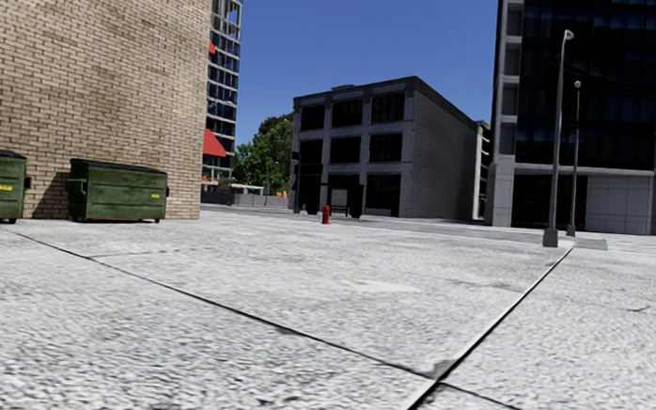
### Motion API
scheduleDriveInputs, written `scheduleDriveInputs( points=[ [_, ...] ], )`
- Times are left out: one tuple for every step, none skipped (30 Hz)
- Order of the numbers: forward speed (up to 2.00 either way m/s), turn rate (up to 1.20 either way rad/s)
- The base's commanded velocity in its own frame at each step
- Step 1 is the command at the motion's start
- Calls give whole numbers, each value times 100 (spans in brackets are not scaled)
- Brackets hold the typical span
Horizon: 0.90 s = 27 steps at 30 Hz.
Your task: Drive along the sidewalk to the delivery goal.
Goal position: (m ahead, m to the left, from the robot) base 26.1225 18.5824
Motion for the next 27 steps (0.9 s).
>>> scheduleDriveInputs(
  points=[
    [200,0],
    [200,0],
    [200,0],
    [200,0],
    [200,0],
    [200,0],
    [200,0],
    [200,0],
    [200,0],
    [200,0],
    [200,0],
    [200,0],
    [200,0],
    [200,0],
    [200,0],
    [200,0],
    [200,0],
    [200,0],
    [200,0],
    [200,0],
    [200,0],
    [200,0],
    [200,0],
    [200,0],
    [200,0],
    [200,0],
    [200,0]
  ],
)
